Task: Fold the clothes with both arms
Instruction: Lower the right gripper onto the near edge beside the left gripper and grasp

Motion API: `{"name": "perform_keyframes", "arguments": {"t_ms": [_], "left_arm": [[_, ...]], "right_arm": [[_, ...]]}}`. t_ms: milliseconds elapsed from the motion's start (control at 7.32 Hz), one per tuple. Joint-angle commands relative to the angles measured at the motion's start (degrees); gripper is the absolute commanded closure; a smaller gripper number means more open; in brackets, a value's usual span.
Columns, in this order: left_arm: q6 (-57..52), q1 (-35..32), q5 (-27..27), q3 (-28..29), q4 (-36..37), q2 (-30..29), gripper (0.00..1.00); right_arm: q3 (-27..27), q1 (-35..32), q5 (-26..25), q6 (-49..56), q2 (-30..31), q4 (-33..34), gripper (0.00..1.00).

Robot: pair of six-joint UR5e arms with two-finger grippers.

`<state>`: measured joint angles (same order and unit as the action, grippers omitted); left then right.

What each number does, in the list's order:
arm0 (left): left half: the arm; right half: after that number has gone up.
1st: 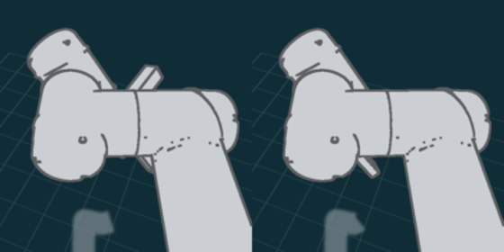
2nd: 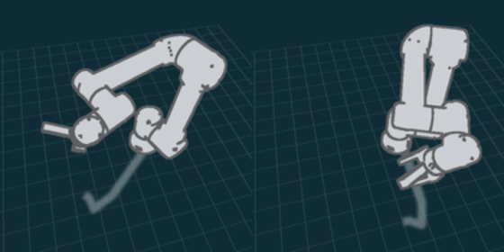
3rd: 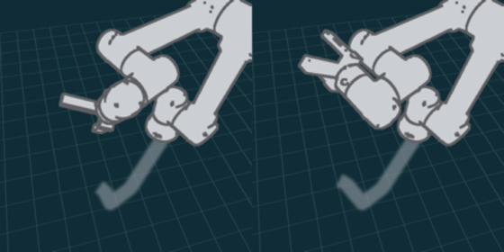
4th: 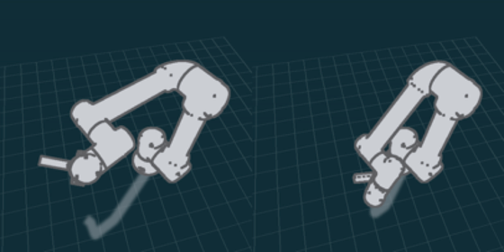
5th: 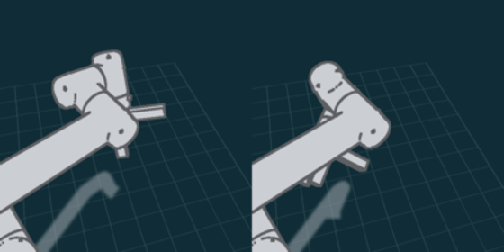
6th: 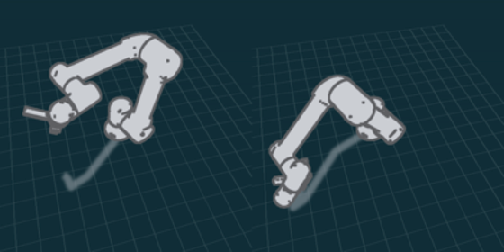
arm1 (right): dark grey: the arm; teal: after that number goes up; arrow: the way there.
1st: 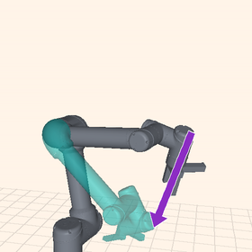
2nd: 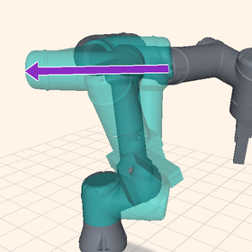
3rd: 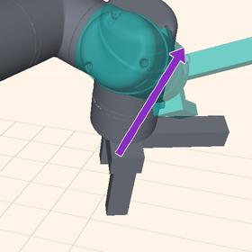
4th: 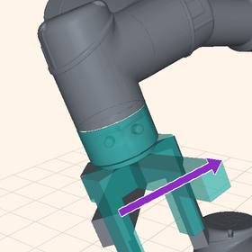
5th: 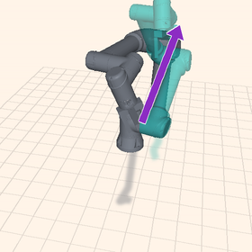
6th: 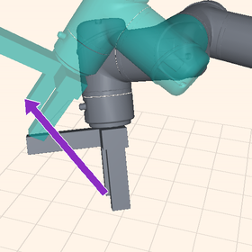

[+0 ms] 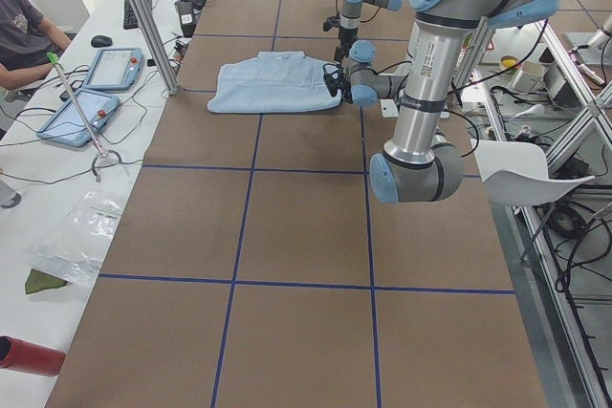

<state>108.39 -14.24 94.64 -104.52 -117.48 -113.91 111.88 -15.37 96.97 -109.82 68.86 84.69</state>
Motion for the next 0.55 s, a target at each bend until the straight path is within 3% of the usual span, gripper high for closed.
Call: {"name": "perform_keyframes", "arguments": {"t_ms": [0,410], "left_arm": [[-0.02,0.0,0.02,0.02,-0.03,0.0,1.0],[-0.11,0.0,0.02,0.11,-0.03,0.0,1.0]], "right_arm": [[-2.18,-0.09,-0.47,-3.97,-0.83,-0.84,0.0],[-6.59,0.26,-0.38,-6.63,-2.86,-0.84,0.0]]}}
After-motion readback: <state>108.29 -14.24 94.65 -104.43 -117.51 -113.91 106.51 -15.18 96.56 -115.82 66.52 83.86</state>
